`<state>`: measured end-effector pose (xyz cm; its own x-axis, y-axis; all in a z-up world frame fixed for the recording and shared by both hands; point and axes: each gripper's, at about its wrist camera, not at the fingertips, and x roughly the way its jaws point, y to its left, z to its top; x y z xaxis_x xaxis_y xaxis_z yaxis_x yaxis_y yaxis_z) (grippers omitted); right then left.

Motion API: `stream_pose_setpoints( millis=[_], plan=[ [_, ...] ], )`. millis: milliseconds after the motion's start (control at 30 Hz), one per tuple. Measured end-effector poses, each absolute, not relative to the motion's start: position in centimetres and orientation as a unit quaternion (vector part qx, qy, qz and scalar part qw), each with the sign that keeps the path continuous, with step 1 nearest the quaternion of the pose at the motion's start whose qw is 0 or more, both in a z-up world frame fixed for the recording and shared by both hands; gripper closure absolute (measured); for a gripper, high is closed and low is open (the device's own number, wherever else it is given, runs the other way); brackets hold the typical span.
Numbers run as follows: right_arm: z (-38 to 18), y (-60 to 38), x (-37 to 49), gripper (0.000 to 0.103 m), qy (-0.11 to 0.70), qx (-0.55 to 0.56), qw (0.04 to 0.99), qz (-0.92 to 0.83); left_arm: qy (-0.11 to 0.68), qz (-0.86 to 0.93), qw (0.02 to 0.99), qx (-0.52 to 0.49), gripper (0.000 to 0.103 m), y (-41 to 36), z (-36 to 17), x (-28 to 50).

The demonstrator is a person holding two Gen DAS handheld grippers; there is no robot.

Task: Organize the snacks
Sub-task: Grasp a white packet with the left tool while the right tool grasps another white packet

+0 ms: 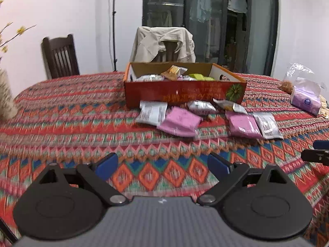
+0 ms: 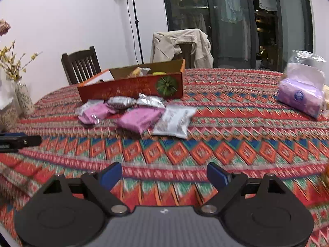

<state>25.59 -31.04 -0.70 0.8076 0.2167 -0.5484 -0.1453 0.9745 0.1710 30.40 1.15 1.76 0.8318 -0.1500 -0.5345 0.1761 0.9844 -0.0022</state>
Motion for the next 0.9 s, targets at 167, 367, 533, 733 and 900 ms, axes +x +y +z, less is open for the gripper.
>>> stream_pose_setpoints(
  millis=[167, 367, 533, 733, 900],
  plan=[
    [0.3, -30.0, 29.7, 0.015, 0.281, 0.050, 0.952, 0.109, 0.267, -0.087, 0.958, 0.049, 0.009, 1.4, 2.2, 36.2],
    [1.4, -29.2, 36.3, 0.017, 0.272, 0.049, 0.952, 0.133, 0.306, -0.083, 0.947, 0.059, 0.021, 1.7, 0.7, 44.4],
    [1.0, -28.9, 42.8, 0.023, 0.280, 0.075, 0.946, 0.146, 0.311, -0.100, 0.944, 0.055, 0.022, 1.0, -1.1, 46.7],
    [-1.8, -27.5, 48.2, 0.030, 0.323, 0.090, 0.931, 0.146, 0.316, -0.094, 0.944, 0.026, 0.018, 1.8, -1.6, 47.6],
    [-3.1, -26.2, 47.9, 0.043, 0.329, 0.061, 0.931, 0.148, 0.330, -0.086, 0.940, 0.026, 0.022, 1.9, -2.6, 48.2]
  ],
)
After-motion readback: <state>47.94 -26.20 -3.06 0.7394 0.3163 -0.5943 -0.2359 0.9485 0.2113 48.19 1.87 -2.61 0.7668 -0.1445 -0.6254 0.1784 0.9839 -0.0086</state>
